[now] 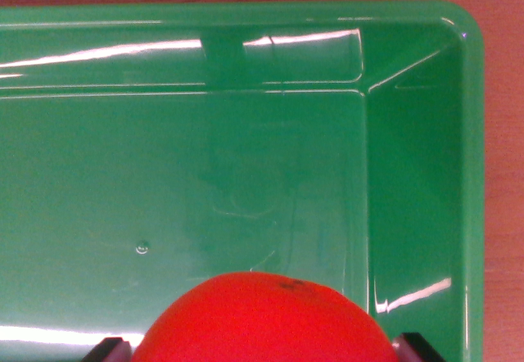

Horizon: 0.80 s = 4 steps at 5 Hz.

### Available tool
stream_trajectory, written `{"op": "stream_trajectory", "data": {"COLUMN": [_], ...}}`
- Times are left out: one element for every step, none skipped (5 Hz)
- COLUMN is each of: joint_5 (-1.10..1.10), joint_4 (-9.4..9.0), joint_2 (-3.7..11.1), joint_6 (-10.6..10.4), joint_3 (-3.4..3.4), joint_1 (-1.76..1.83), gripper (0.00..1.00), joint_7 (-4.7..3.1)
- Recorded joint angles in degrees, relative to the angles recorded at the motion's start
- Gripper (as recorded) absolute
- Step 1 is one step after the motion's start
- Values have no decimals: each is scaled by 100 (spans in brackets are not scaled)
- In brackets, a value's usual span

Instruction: Pick fruit

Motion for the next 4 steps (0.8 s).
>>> {"op": "stream_trajectory", "data": {"joint_5": [0, -5, -5, -7], "joint_4": [0, 39, 39, 57], "joint_2": [0, -39, -39, -57], "joint_6": [0, 77, 77, 113], "joint_3": [0, -1, -1, -2], "joint_1": [0, 2, 2, 3], "gripper": [100, 100, 100, 100], "joint_7": [0, 2, 2, 2]}}
